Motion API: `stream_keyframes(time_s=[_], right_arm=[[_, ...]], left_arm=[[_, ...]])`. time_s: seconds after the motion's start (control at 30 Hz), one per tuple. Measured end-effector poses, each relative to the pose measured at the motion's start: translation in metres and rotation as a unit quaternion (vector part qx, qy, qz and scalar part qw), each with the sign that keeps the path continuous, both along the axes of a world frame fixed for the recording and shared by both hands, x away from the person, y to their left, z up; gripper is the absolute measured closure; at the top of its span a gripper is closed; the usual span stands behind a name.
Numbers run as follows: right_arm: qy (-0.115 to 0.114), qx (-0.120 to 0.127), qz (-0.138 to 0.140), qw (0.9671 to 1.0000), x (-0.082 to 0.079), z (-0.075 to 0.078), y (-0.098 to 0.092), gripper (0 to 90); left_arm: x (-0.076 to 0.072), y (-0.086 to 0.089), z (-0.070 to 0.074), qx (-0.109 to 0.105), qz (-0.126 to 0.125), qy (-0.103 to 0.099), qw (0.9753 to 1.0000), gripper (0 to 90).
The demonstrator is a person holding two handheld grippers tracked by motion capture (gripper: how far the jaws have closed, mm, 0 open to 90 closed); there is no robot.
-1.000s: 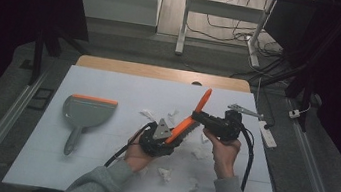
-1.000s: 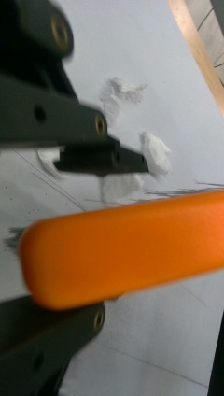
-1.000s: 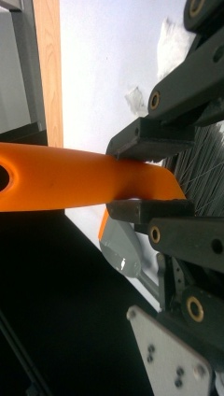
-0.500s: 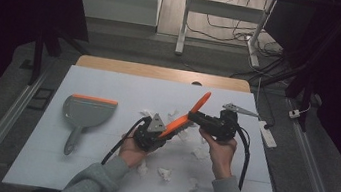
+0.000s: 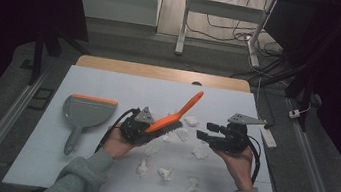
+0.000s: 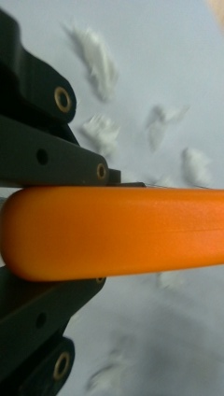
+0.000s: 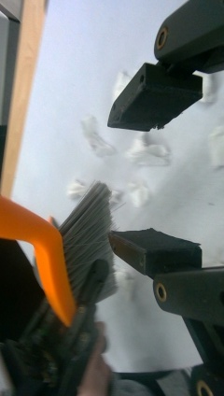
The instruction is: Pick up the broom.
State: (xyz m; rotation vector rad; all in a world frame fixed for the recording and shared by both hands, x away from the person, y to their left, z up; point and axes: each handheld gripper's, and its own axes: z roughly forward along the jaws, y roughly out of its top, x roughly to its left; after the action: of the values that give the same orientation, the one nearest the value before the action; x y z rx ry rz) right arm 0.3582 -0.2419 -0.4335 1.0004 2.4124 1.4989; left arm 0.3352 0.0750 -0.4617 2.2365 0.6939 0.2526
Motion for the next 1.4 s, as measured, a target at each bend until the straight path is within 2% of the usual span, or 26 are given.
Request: stream_keyframes(time_s=[0.03, 0.1, 0.13, 0.17, 0.33, 0.4, 0.5, 0.57, 0.63, 0.67, 0.7, 0.77, 0.87, 0.93, 0.97, 1.0, 1.17, 1.2, 1.23, 1.27, 1.3, 1.33, 1.4], right_arm=[[-0.001, -0.003, 0.004, 1.0000, -0.002, -0.001, -0.002, 38.7], [-0.008, -0.027, 0.024, 0.9993, -0.008, -0.001, -0.003, 38.5], [-0.008, -0.027, 0.024, 0.9993, -0.008, -0.001, -0.003, 38.5], [-0.012, -0.037, 0.030, 0.9988, -0.010, -0.001, -0.003, 37.1], [-0.030, -0.063, 0.049, 0.9964, -0.020, 0.002, 0.000, 36.2], [-0.034, -0.063, 0.056, 0.9959, -0.023, 0.004, 0.001, 35.9], [-0.058, -0.072, 0.076, 0.9928, -0.033, 0.012, 0.009, 36.1], [-0.078, -0.076, 0.086, 0.9903, -0.039, 0.019, 0.015, 36.1], [-0.084, -0.076, 0.093, 0.9892, -0.042, 0.022, 0.019, 35.7], [-0.097, -0.085, 0.100, 0.9866, -0.045, 0.027, 0.029, 35.3], [-0.097, -0.085, 0.100, 0.9866, -0.045, 0.027, 0.029, 35.3], [-0.105, -0.092, 0.108, 0.9843, -0.044, 0.030, 0.038, 34.9], [-0.103, -0.097, 0.121, 0.9826, -0.038, 0.030, 0.050, 35.0], [-0.093, -0.110, 0.137, 0.9800, -0.033, 0.028, 0.058, 35.0], [-0.089, -0.129, 0.139, 0.9778, -0.030, 0.023, 0.065, 33.8], [-0.089, -0.129, 0.139, 0.9778, -0.030, 0.023, 0.065, 33.8], [-0.068, -0.165, 0.162, 0.9706, -0.028, 0.013, 0.078, 36.0], [-0.065, -0.175, 0.166, 0.9683, -0.028, 0.011, 0.080, 36.9], [-0.057, -0.193, 0.173, 0.9641, -0.029, 0.007, 0.084, 38.9], [-0.051, -0.200, 0.178, 0.9620, -0.028, 0.005, 0.086, 40.4], [-0.046, -0.208, 0.178, 0.9606, -0.028, 0.003, 0.087, 42.5], [-0.042, -0.214, 0.180, 0.9593, -0.028, 0.001, 0.088, 44.2], [-0.033, -0.221, 0.195, 0.9550, -0.027, -0.002, 0.089, 50.0]], left_arm=[[0.001, -0.001, 0.002, 0.009, -0.011, 0.010, 0.9998, 80.0], [0.002, -0.002, 0.007, 0.036, -0.033, 0.018, 0.9986, 80.0], [0.002, -0.003, 0.010, 0.046, -0.041, 0.022, 0.9978, 80.0], [0.002, -0.004, 0.012, 0.054, -0.046, 0.021, 0.9972, 80.0], [0.004, -0.005, 0.026, 0.082, -0.072, 0.032, 0.9935, 79.9], [0.005, -0.006, 0.030, 0.098, -0.078, 0.032, 0.9916, 80.0], [0.006, -0.008, 0.033, 0.126, -0.088, 0.043, 0.9871, 80.0], [0.009, -0.008, 0.033, 0.133, -0.095, 0.053, 0.9850, 80.0], [0.011, -0.009, 0.033, 0.136, -0.104, 0.060, 0.9835, 80.0], [0.012, -0.010, 0.033, 0.143, -0.108, 0.061, 0.9819, 80.0], [0.012, -0.012, 0.033, 0.153, -0.112, 0.061, 0.9800, 80.0], [0.011, -0.017, 0.032, 0.178, -0.123, 0.056, 0.9747, 80.0], [0.007, -0.022, 0.032, 0.197, -0.148, 0.056, 0.9676, 79.9], [0.004, -0.025, 0.033, 0.204, -0.162, 0.056, 0.9638, 80.0], [0.004, -0.025, 0.032, 0.208, -0.167, 0.055, 0.9622, 80.0], [0.003, -0.027, 0.032, 0.212, -0.172, 0.054, 0.9606, 80.0], [0.000, -0.031, 0.030, 0.226, -0.201, 0.048, 0.9520, 80.0], [-0.002, -0.033, 0.029, 0.227, -0.204, 0.044, 0.9512, 80.0], [-0.003, -0.034, 0.030, 0.227, -0.208, 0.043, 0.9506, 80.0], [-0.004, -0.034, 0.030, 0.228, -0.214, 0.040, 0.9490, 80.0], [-0.006, -0.035, 0.031, 0.223, -0.214, 0.039, 0.9503, 80.0], [-0.006, -0.036, 0.031, 0.227, -0.218, 0.037, 0.9484, 80.1], [-0.008, -0.036, 0.032, 0.229, -0.224, 0.035, 0.9467, 80.0]])
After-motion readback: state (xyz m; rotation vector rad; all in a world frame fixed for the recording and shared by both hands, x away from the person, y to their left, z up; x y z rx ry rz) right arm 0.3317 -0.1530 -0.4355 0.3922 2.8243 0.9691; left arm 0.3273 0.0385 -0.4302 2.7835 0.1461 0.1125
